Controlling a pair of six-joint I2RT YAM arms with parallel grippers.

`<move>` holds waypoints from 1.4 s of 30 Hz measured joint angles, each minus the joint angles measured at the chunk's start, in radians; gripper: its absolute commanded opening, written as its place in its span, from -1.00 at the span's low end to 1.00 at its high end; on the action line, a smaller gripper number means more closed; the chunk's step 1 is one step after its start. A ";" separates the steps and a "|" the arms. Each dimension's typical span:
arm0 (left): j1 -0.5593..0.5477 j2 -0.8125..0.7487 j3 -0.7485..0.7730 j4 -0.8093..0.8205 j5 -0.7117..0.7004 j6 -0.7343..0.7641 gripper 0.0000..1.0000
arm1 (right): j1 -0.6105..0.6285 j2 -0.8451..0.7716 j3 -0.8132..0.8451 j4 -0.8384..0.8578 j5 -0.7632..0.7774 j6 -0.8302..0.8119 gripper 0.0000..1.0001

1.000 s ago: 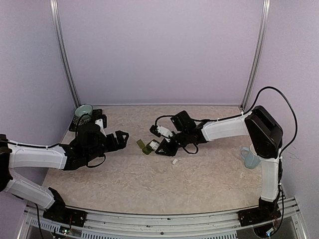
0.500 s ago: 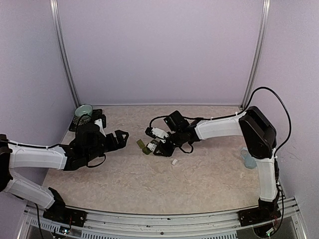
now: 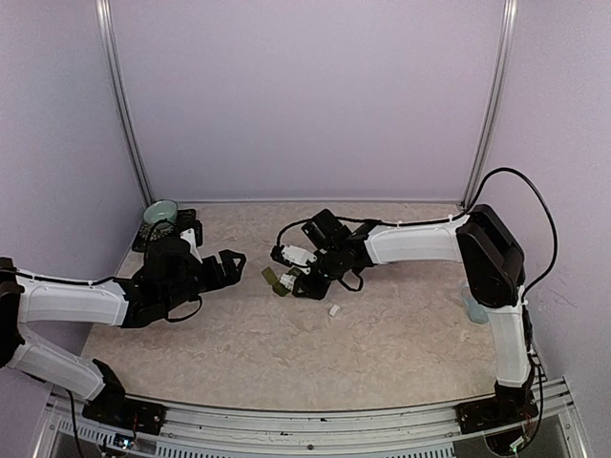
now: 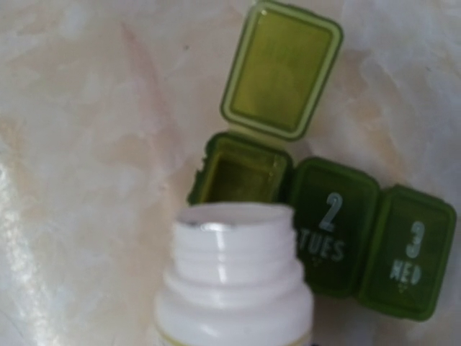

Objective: Sort the pills into containers
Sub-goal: Pour the pill into the compartment of the pill container.

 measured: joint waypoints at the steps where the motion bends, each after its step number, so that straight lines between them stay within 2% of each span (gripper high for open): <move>1: 0.000 0.000 0.000 0.000 0.000 0.000 0.98 | 0.002 0.004 0.010 -0.011 0.008 -0.002 -1.00; 42: 0.006 -0.004 -0.008 0.001 0.008 -0.004 0.98 | 0.069 0.097 0.194 -0.249 0.262 -0.048 -1.00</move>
